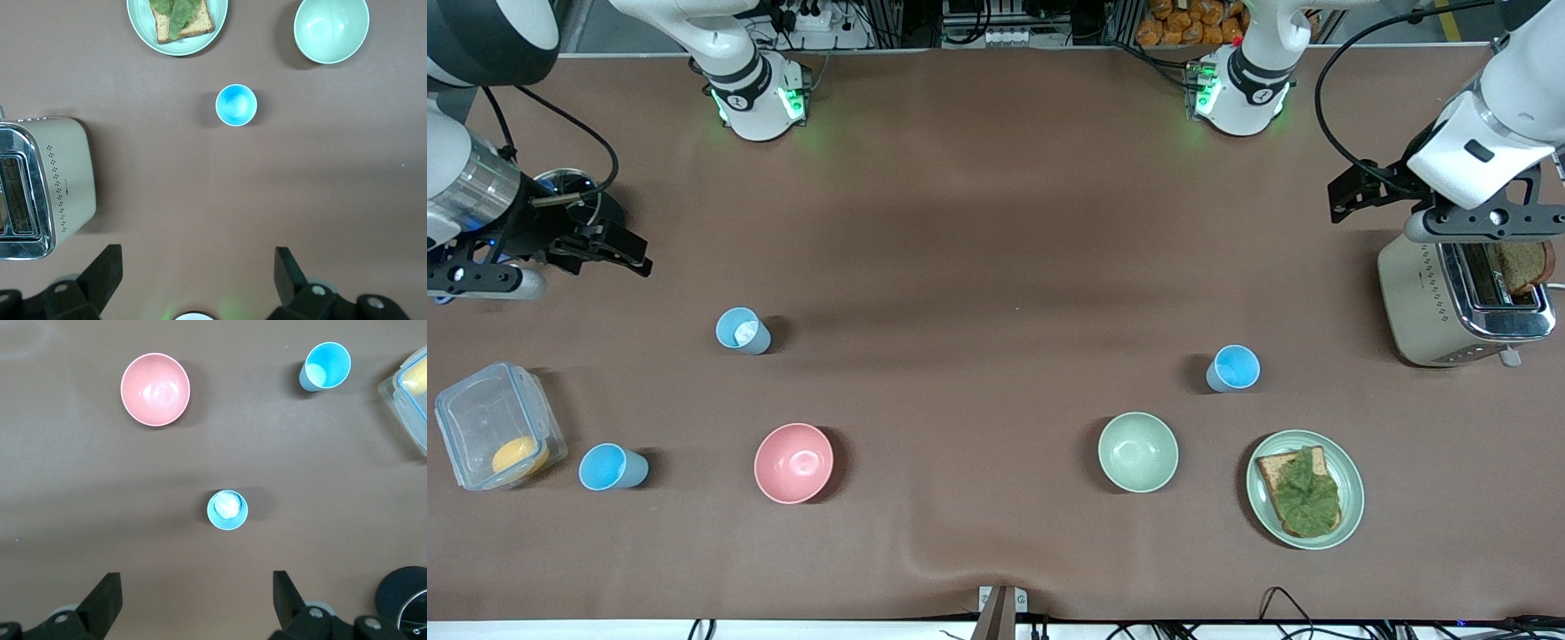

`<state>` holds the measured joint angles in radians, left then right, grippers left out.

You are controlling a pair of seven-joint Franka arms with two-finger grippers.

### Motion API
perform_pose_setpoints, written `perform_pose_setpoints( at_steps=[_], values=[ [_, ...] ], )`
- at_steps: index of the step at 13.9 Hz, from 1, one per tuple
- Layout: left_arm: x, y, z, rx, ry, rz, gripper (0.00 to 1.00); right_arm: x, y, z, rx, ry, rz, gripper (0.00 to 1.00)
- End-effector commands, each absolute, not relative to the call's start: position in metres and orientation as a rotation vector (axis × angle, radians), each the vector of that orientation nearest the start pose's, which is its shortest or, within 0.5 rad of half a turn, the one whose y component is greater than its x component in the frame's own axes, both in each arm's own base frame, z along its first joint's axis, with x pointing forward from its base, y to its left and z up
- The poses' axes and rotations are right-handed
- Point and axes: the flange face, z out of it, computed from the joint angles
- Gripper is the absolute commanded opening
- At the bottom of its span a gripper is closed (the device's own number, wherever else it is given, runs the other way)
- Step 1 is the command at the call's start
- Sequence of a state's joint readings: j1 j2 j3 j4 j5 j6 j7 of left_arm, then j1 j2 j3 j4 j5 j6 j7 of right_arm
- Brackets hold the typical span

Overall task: Stack blue cups with both arms
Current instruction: 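Lower the left gripper toward the blue cup beside the toaster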

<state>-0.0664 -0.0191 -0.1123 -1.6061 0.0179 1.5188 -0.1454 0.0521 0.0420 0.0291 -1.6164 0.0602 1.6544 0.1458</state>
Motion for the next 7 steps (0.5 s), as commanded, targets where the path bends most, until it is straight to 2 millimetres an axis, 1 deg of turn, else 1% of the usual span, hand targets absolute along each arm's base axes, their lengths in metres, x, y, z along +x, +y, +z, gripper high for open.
perform_pose_setpoints(
  at_steps=[1,7],
  values=[
    [0.531,-0.094,0.611,-3.084,0.052,0.075,1.0,0.563,0.051,0.59,-3.08,0.128,0.016,1.0],
    [0.541,-0.098,0.59,-3.081,0.078,0.098,1.0,0.563,0.052,0.59,-3.08,0.126,0.016,1.0]
  ],
)
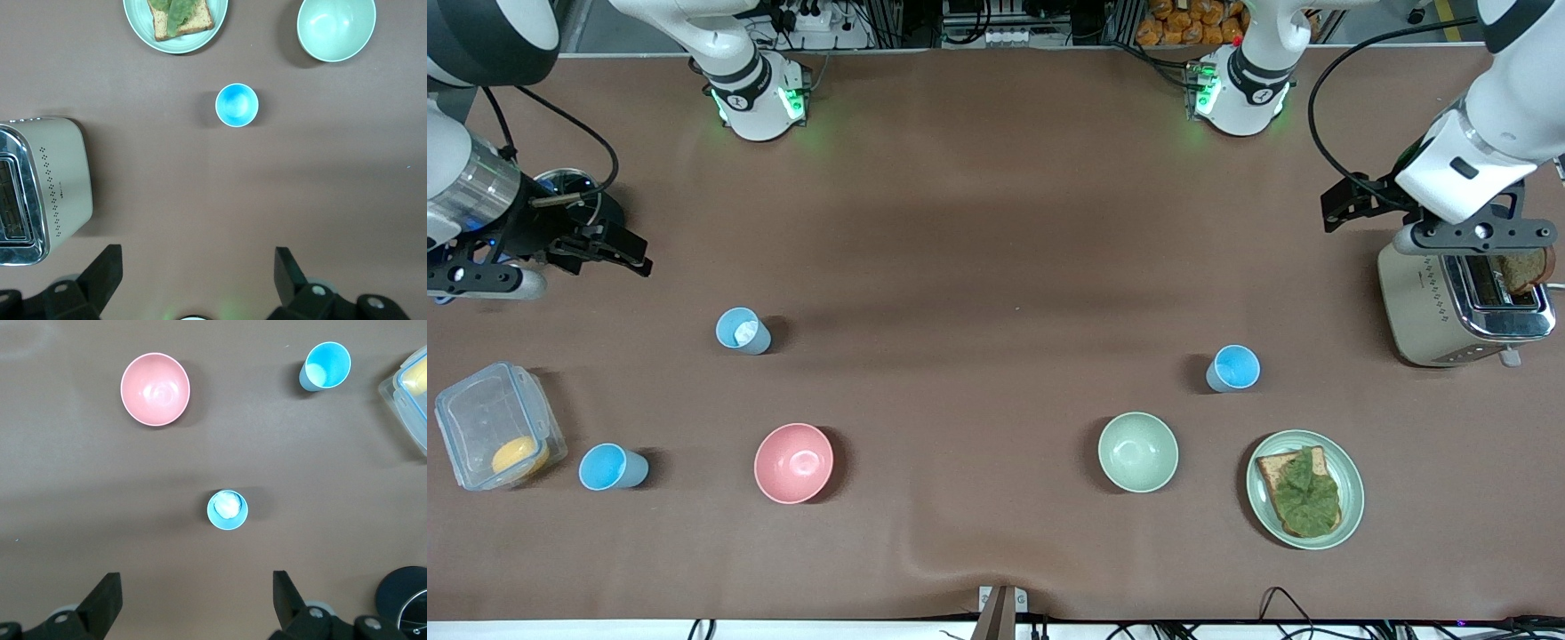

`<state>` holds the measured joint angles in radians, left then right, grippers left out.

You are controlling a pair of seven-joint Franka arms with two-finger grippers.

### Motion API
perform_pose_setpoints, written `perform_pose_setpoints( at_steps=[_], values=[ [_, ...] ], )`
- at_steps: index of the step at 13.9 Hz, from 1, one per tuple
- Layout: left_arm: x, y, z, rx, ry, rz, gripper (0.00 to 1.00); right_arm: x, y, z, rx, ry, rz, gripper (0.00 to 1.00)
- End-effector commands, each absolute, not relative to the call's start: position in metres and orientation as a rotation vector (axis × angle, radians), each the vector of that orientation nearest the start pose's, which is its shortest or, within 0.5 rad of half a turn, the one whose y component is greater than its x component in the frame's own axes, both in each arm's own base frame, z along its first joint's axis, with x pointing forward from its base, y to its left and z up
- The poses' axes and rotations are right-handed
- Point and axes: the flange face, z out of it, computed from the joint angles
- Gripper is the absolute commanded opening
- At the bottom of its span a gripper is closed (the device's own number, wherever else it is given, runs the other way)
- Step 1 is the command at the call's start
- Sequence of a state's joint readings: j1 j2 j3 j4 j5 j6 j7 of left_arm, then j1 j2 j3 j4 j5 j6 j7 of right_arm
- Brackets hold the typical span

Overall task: Stack blue cups with both arms
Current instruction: 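Lower the left gripper toward the blue cup beside the toaster, then grasp the nearby blue cup with the right gripper while the left gripper descends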

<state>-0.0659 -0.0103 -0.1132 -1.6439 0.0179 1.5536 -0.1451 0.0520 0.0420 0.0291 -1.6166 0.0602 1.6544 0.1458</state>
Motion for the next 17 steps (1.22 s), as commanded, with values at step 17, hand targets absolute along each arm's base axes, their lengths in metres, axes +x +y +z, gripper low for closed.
perform_pose_setpoints(
  at_steps=[17],
  values=[
    [0.572,-0.097,0.498,-3.053,0.087,0.141,1.0,0.575,0.1,0.544,-3.101,-0.021,0.134,1.0]
  ],
)
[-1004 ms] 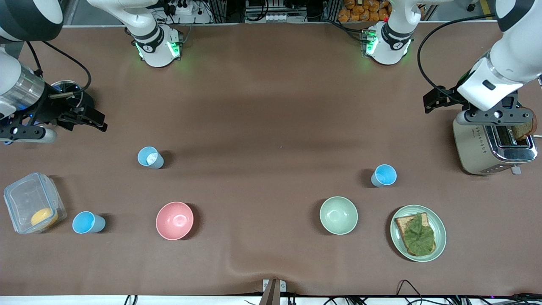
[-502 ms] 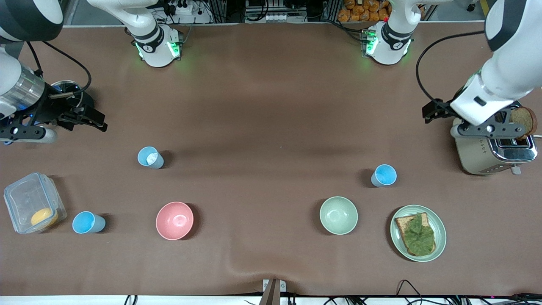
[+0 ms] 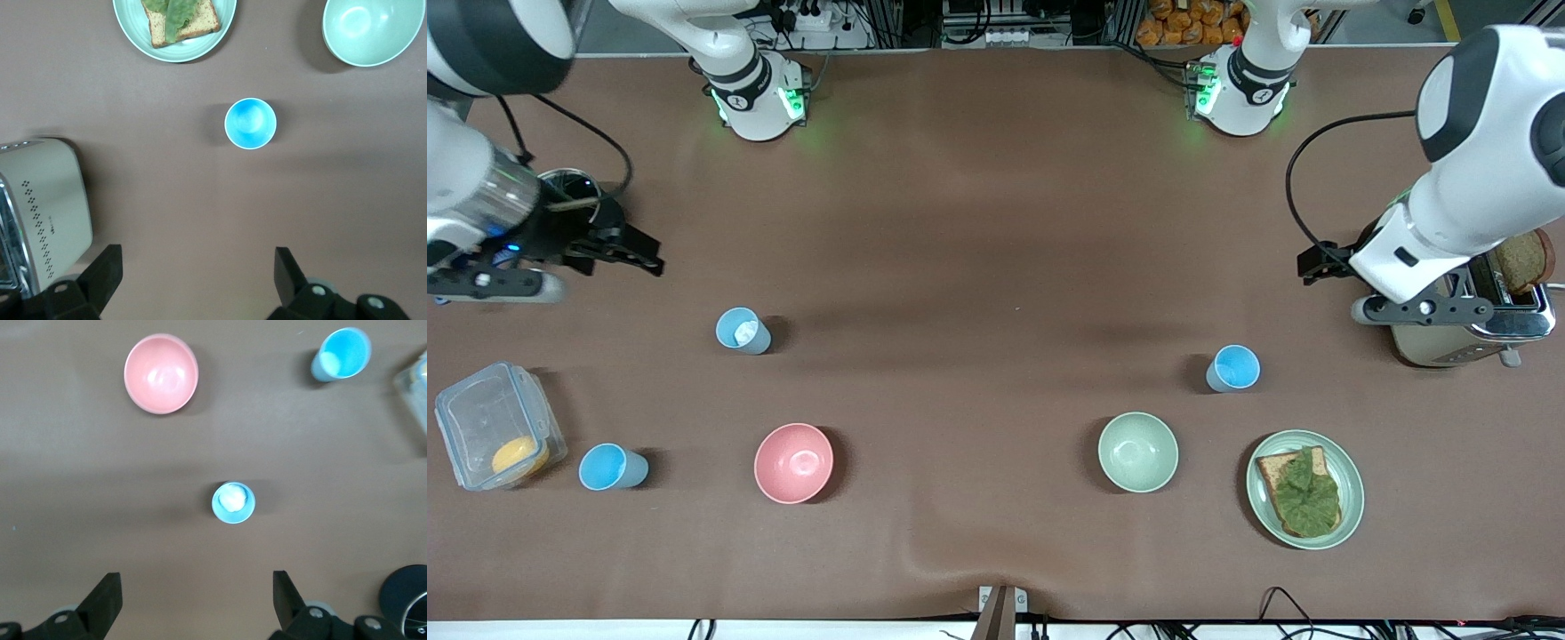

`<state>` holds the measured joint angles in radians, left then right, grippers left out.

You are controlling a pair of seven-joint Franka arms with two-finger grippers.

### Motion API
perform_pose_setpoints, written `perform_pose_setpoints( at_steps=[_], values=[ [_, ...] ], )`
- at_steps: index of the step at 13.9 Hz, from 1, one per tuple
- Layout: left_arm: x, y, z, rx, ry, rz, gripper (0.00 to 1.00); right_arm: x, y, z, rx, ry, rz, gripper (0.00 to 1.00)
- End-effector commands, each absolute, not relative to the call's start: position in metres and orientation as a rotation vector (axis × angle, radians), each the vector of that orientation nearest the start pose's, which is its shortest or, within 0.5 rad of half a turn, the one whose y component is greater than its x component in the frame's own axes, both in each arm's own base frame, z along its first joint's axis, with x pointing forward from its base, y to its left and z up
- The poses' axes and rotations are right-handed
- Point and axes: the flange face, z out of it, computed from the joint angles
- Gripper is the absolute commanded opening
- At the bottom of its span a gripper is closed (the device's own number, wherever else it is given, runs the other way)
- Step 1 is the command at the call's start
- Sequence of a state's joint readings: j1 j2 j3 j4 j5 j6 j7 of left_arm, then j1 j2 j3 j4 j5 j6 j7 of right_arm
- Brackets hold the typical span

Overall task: Stack blue cups with both arms
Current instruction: 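Grasp the nearby blue cup with the right gripper while the left gripper descends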

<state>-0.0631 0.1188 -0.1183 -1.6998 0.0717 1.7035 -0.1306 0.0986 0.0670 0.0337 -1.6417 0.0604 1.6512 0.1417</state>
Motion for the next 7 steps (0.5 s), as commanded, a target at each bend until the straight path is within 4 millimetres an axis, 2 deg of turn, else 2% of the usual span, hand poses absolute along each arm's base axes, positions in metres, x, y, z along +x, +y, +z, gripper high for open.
perform_pose_setpoints(
  at_steps=[1,4,5,7],
  values=[
    [0.571,-0.098,0.494,-3.053,0.088,0.141,1.0,0.581,0.106,0.527,-3.1,-0.029,0.17,1.0],
    [0.565,-0.096,0.477,-3.054,0.092,0.106,1.0,0.601,0.146,0.454,-3.103,-0.096,0.239,1.0],
    [0.561,-0.095,0.469,-3.056,0.095,0.083,1.0,0.603,0.149,0.436,-3.109,-0.105,0.222,1.0],
    [0.555,-0.095,0.452,-3.061,0.104,0.039,1.0,0.601,0.138,0.398,-3.109,-0.071,0.192,1.0]
  ],
)
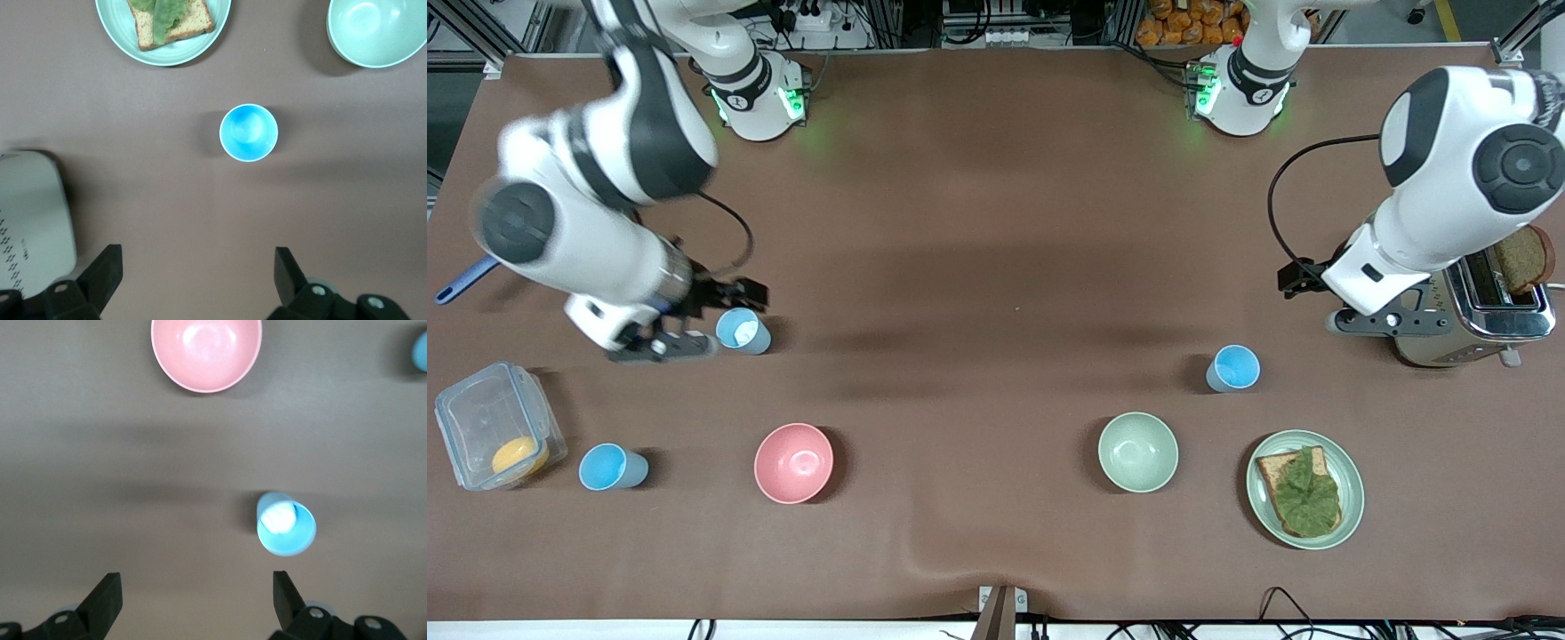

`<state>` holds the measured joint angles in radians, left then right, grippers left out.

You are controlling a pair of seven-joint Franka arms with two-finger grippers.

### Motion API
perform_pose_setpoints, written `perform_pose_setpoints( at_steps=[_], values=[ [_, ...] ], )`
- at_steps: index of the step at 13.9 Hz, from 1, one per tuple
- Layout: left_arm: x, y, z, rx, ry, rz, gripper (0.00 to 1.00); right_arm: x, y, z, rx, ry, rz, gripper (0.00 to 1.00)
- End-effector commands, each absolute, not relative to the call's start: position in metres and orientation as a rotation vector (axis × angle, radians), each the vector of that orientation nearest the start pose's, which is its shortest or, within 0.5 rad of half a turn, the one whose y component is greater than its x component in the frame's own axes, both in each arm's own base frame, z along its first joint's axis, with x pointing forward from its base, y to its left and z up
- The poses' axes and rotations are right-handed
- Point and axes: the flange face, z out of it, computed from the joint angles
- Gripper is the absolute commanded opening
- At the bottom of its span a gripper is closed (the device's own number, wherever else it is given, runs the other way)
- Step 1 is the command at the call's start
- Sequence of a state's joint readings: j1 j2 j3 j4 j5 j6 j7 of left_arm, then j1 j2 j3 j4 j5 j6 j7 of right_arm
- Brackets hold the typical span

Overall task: Stack blue cups with both arms
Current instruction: 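Grasp the nearby blue cup with the right gripper while the left gripper descends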

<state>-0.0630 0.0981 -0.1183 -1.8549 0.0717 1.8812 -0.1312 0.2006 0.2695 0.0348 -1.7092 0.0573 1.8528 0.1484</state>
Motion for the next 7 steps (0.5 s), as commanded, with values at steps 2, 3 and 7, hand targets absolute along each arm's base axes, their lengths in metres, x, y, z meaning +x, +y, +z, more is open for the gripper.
perform_pose_setpoints(
  at_steps=[2,3,7],
  values=[
    [0.556,-0.096,0.438,-3.064,0.11,0.016,1.0,0.594,0.132,0.361,-3.111,-0.058,0.149,1.0],
    [0.555,-0.095,0.43,-3.067,0.114,0.0,1.0,0.594,0.131,0.347,-3.113,-0.055,0.146,1.0],
    [0.562,-0.093,0.406,-3.077,0.114,-0.04,1.0,0.601,0.097,0.302,-3.147,-0.002,0.209,1.0]
  ],
)
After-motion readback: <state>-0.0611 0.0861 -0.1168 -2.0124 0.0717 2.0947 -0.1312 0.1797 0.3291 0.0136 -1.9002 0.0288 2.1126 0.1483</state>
